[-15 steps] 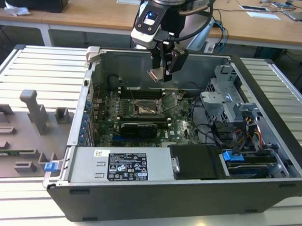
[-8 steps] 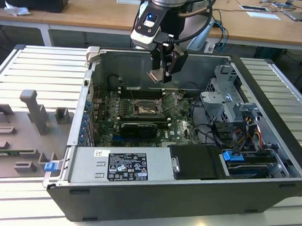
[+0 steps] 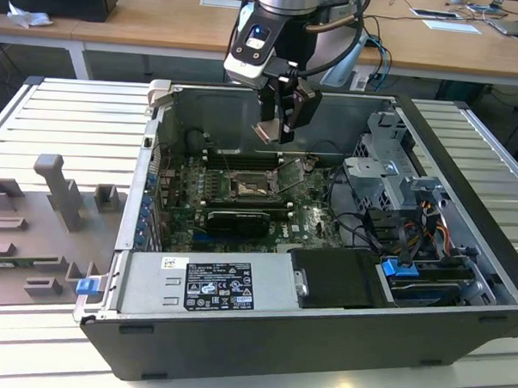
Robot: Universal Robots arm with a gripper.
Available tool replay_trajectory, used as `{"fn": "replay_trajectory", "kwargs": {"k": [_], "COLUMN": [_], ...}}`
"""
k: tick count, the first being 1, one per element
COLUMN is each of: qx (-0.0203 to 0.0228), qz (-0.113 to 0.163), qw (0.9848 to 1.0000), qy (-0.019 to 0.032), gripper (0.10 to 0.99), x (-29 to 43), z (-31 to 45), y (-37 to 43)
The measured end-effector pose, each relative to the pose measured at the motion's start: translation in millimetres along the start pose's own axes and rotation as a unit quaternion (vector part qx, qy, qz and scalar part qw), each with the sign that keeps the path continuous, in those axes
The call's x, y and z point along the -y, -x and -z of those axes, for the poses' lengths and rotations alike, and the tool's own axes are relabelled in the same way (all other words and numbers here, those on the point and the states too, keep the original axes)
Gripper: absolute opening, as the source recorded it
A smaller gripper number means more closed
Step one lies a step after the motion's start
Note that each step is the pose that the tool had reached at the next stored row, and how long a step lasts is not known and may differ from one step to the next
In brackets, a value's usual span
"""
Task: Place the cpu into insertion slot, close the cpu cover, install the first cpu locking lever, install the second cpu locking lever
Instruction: 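Place the cpu into insertion slot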
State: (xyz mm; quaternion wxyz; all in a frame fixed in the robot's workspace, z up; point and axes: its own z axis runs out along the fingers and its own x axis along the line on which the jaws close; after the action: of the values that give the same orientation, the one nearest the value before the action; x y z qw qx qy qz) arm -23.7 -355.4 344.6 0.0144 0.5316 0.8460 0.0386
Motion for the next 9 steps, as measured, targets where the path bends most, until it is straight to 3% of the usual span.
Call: {"fn": "replay_trajectory", "kwargs": {"k": [9], "qx": [0.0000], "qz": [0.000], "qw": [1.0000], "qy": [0.0000], "gripper": [0.541], "x": [0.1], "z": [-1.3], "y": [0.0]}}
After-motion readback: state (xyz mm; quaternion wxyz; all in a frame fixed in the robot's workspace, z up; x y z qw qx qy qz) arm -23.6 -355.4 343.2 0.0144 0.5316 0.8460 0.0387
